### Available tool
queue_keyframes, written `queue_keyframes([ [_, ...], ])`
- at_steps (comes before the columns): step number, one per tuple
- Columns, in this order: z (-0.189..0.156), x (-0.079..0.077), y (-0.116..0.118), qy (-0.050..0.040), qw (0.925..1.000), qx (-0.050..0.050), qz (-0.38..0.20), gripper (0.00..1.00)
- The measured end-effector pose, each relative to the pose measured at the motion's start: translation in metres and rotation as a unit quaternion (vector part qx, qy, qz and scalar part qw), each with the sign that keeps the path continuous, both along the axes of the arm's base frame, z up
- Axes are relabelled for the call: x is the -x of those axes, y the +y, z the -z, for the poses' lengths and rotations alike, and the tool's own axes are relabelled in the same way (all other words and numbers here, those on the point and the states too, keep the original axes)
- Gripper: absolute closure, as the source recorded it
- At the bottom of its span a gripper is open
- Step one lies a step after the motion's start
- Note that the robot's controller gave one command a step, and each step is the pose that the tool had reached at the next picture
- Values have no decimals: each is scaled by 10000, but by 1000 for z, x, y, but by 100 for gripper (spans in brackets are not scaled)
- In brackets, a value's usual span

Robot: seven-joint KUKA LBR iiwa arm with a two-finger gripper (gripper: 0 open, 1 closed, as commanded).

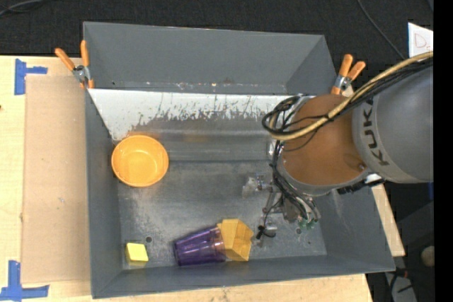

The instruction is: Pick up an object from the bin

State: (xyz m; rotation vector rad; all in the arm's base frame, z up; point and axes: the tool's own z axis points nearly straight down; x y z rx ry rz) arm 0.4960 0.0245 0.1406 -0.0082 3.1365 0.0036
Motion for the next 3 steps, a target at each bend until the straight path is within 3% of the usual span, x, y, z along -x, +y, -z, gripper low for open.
queue_keyframes([
  [1, 19, -7, -2, 23, 9931, 5, -1170, 0],
  [2, 29, -5, 9, 30, 9962, 10, -872, 0],
  [3, 32, 0, 20, 40, 9896, 8, -1438, 0],
])
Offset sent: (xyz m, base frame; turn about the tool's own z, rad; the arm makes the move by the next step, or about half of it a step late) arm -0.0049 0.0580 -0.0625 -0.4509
